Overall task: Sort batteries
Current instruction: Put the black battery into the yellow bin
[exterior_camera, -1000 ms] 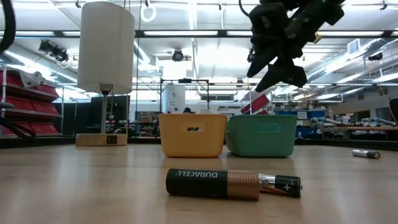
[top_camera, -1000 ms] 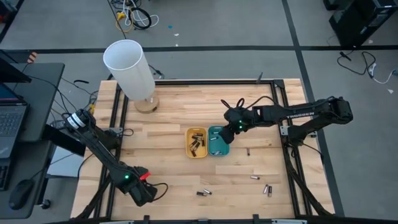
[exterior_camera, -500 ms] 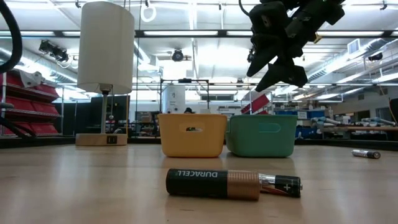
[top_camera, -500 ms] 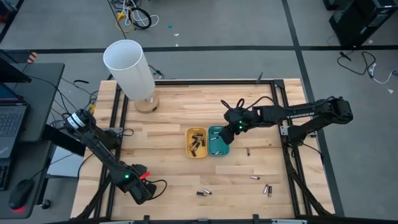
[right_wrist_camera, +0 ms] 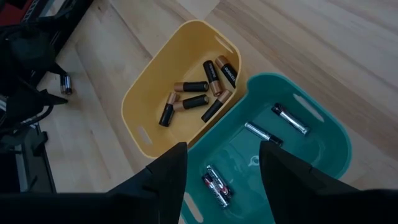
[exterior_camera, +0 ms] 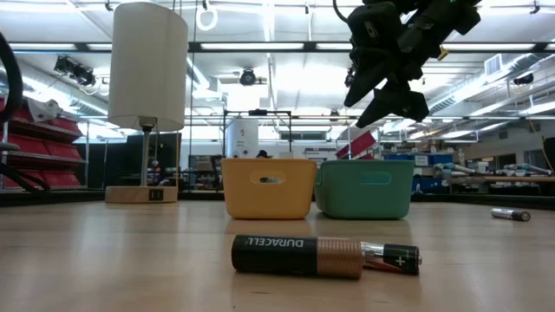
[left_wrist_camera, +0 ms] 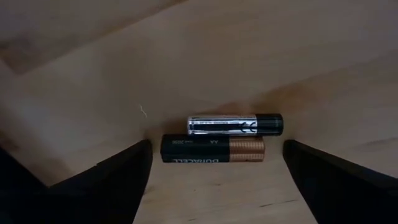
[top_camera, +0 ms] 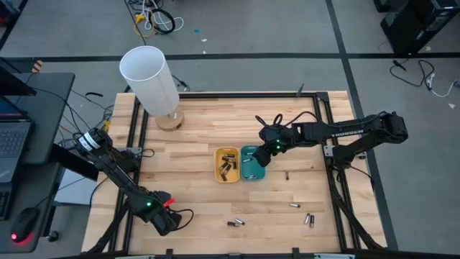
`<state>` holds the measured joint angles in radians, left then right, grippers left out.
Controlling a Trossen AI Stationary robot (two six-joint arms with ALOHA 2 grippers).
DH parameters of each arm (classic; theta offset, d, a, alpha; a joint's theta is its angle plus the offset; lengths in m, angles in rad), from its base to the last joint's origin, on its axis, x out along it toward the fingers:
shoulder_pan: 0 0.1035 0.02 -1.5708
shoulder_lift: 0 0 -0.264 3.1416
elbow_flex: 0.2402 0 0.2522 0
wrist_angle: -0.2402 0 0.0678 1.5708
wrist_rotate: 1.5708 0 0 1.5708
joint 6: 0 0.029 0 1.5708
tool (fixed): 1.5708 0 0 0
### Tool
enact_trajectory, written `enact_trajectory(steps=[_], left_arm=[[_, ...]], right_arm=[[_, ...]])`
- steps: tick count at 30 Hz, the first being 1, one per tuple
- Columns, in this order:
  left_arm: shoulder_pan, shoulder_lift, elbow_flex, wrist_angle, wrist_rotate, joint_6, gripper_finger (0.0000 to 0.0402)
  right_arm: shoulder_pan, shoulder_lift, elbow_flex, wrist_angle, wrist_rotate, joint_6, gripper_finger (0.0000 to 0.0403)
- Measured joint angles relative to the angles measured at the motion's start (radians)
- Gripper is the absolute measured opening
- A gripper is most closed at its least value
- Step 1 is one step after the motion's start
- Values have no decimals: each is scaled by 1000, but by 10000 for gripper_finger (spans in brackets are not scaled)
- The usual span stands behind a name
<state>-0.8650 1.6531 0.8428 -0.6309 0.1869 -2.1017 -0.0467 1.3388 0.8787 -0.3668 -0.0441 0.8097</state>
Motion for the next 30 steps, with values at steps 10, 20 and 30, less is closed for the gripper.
enact_trajectory(steps=[10, 20, 30], left_arm=[[1, 3, 0, 14, 25, -1, 258], [0, 8, 56, -51, 68, 62, 237], [28, 5, 241, -335, 72, 277, 240]], right_arm=[[0, 0, 0, 0, 0, -24, 185], [-1, 0, 0, 0, 0, -75, 185], [-11, 0, 0, 0, 0, -109, 185]])
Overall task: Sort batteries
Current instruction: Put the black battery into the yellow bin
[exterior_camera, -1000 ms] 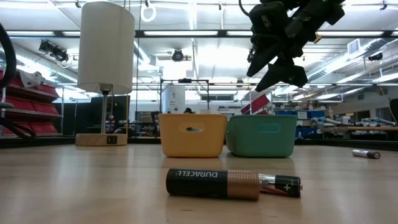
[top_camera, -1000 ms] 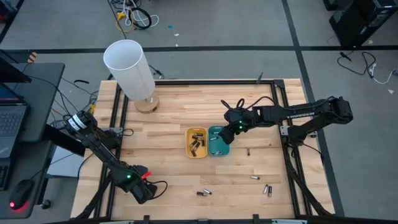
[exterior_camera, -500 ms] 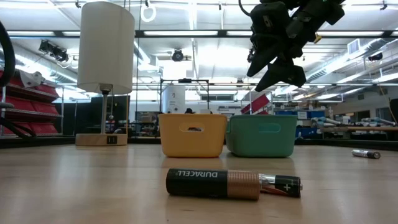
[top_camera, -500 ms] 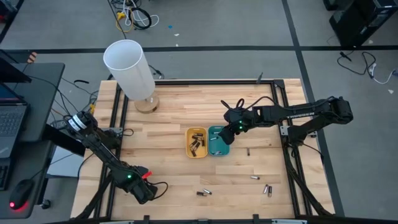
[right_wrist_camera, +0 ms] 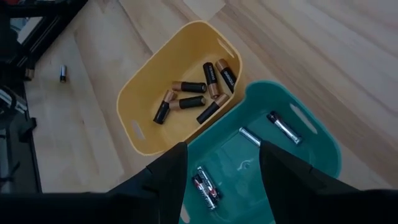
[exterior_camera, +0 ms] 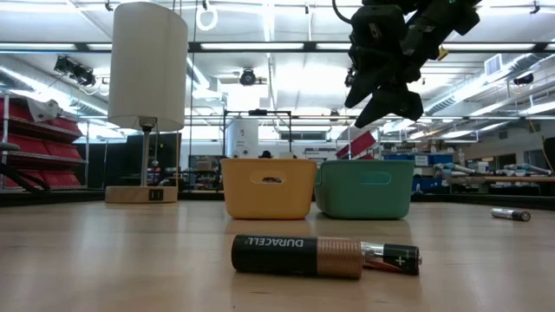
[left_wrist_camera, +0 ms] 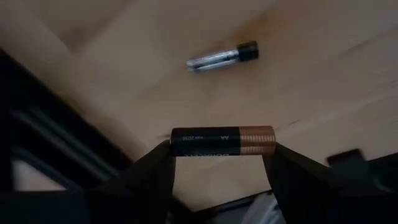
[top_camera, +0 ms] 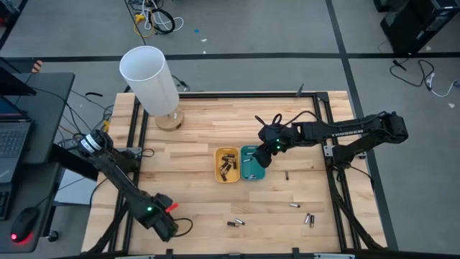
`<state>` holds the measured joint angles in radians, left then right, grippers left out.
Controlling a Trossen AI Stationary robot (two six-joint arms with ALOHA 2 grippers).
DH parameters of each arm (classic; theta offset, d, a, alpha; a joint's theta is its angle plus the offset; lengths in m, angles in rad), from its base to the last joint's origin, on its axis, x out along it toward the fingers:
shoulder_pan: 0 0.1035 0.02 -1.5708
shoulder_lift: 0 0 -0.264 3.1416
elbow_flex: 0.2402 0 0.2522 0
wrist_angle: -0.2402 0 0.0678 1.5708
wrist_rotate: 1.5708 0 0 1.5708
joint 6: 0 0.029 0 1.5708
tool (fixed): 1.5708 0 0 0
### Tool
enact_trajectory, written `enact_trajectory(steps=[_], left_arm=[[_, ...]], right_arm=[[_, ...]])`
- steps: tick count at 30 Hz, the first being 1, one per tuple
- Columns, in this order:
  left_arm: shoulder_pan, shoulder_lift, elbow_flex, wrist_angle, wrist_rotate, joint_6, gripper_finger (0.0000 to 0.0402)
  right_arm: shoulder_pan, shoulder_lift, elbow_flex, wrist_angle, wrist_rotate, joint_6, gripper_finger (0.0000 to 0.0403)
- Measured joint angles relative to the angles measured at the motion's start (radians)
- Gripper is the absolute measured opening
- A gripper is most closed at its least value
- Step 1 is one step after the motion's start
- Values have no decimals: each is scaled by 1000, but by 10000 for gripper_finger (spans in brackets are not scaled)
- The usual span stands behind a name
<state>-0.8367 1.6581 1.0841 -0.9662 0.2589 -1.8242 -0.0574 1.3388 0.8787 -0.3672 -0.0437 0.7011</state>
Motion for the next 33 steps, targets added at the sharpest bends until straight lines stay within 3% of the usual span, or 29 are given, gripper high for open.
enact_trajectory(steps=[9, 14, 22, 28, 33], left_arm=[[206, -1, 19, -16, -93, 305, 243], [346, -1, 51, -5, -158, 493, 244], [552, -2, 221, 1, -317, 789, 244], [695, -2, 270, 106, -360, 880, 245], [752, 41, 270, 166, -364, 918, 245]], right_arm=[[9, 0, 0, -57, -3, 0, 185], [25, 0, 0, -244, -10, -24, 185], [45, 0, 0, -540, 42, -24, 185], [46, 0, 0, -634, 45, 81, 185], [50, 0, 0, -643, 23, 221, 185]])
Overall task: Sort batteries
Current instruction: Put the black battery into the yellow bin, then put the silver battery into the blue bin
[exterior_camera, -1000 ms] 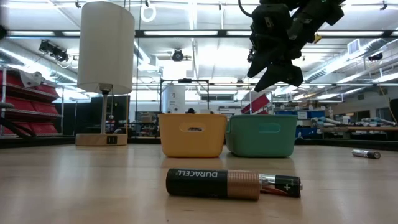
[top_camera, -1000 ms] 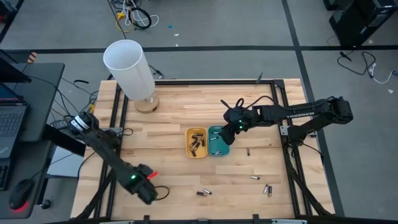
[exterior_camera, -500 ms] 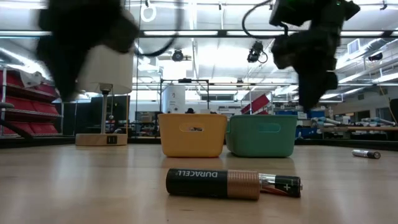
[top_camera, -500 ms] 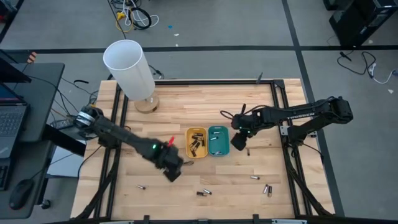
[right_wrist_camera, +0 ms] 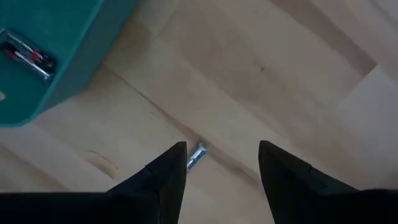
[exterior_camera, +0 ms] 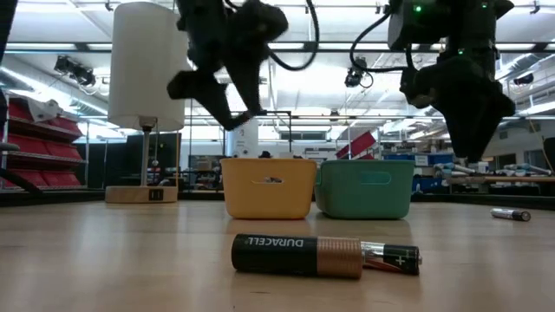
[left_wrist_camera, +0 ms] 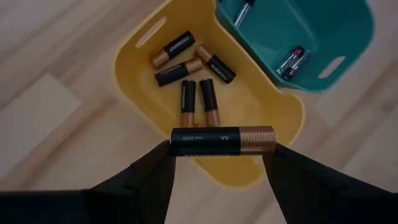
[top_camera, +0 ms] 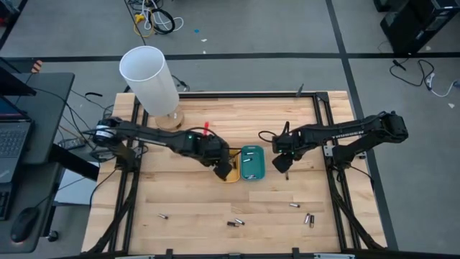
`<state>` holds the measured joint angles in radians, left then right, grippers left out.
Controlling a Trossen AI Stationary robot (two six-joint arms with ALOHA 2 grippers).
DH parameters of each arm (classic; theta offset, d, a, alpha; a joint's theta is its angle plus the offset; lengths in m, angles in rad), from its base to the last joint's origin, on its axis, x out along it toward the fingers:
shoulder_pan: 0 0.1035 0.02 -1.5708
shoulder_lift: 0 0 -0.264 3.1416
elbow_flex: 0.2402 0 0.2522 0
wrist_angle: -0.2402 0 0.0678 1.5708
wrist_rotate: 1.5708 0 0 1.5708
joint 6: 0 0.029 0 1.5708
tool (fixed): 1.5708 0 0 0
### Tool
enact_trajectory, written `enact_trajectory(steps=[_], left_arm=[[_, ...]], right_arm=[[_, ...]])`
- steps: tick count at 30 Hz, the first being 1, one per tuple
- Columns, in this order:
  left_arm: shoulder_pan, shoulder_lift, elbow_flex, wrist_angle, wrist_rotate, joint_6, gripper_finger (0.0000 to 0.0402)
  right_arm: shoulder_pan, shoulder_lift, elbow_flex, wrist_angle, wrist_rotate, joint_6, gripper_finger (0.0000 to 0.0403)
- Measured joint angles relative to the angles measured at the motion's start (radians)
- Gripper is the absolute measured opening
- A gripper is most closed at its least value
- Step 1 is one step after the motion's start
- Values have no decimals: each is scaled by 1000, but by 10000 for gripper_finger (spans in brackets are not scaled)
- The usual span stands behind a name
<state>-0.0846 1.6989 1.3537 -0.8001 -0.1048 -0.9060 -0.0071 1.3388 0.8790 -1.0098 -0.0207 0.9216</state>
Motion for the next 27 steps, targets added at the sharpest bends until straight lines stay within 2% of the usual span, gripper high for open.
enact_trajectory(steps=[10, 18, 23, 27], left_arm=[[13, 79, -1, 57, 0, 117, 254], [13, 82, 0, 73, -51, 147, 301], [13, 82, 0, 72, -59, 149, 329], [13, 82, 0, 71, -59, 205, 336]], right_arm=[[26, 0, 0, -2, -6, 69, 185], [69, 0, -39, 15, -47, 119, 185], [113, 1, -123, 165, -105, 214, 185], [148, 1, -178, 318, -106, 305, 184]])
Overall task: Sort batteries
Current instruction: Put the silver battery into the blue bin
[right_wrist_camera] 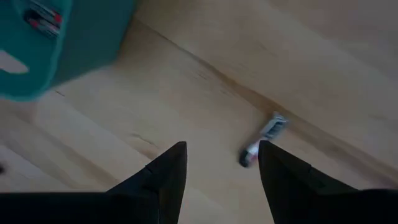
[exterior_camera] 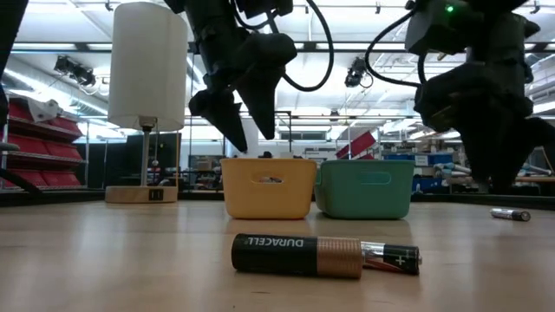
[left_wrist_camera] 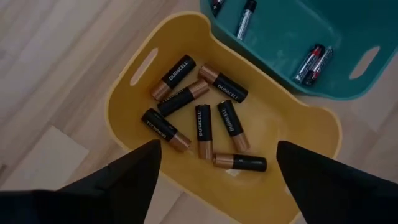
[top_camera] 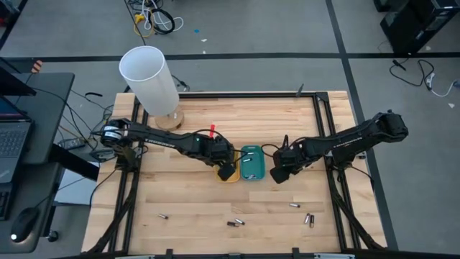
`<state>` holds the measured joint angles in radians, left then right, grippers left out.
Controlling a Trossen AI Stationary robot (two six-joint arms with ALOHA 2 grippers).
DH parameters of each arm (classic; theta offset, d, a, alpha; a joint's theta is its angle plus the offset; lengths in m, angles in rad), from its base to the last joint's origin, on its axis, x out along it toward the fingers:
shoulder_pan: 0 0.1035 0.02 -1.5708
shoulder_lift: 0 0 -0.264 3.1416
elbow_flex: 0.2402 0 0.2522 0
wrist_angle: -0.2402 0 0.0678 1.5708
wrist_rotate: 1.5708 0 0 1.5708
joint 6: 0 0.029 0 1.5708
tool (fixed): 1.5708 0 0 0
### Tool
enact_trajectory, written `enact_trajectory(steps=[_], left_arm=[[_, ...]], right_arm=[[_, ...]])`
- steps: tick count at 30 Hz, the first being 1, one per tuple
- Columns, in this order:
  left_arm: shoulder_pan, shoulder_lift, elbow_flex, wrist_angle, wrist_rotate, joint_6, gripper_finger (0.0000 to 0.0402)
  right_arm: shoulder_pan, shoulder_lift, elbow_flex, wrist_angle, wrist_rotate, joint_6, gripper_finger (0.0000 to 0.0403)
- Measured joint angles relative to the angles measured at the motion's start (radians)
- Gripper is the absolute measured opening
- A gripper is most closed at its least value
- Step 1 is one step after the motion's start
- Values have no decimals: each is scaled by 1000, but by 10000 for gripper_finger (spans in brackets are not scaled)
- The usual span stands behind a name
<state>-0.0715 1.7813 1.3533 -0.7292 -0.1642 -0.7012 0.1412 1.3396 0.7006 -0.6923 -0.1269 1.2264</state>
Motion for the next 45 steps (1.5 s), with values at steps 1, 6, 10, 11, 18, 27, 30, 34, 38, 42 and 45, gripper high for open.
enact_trajectory(steps=[1, 6, 10, 11, 18, 27, 30, 34, 38, 42, 45], left_arm=[[0, 0, 0, -1, 0, 23, 336], [0, 0, 0, -1, 0, 46, 326], [0, 0, 0, 1, -1, 45, 318], [0, 0, 0, 2, -8, 46, 316], [0, 0, -2, -3, -97, -13, 314], [0, 0, 10, -17, -30, -33, 303], [0, 0, 43, -33, -31, -27, 279], [0, 0, 108, -96, -56, 33, 231], [0, -2, 175, -181, -94, 107, 183], [0, -2, 228, -247, -133, 149, 147], [0, -2, 251, -267, -161, 191, 129]], right_arm=[[6, 0, -11, 18, 6, 26, 183], [26, 0, -44, -54, 23, 127, 175], [37, 0, -53, -54, 43, 143, 172], [39, 0, -54, -39, 44, 143, 172], [41, 0, -58, -6, 93, 166, 165], [40, 33, -58, -13, 106, 243, 138], [48, 98, -53, 0, 85, 241, 122], [59, 162, -43, 9, 70, 217, 99], [62, 162, -18, -29, 84, 198, 65], [54, 130, -4, -39, 106, 148, 17], [46, 108, 3, -10, 124, 127, 14]])
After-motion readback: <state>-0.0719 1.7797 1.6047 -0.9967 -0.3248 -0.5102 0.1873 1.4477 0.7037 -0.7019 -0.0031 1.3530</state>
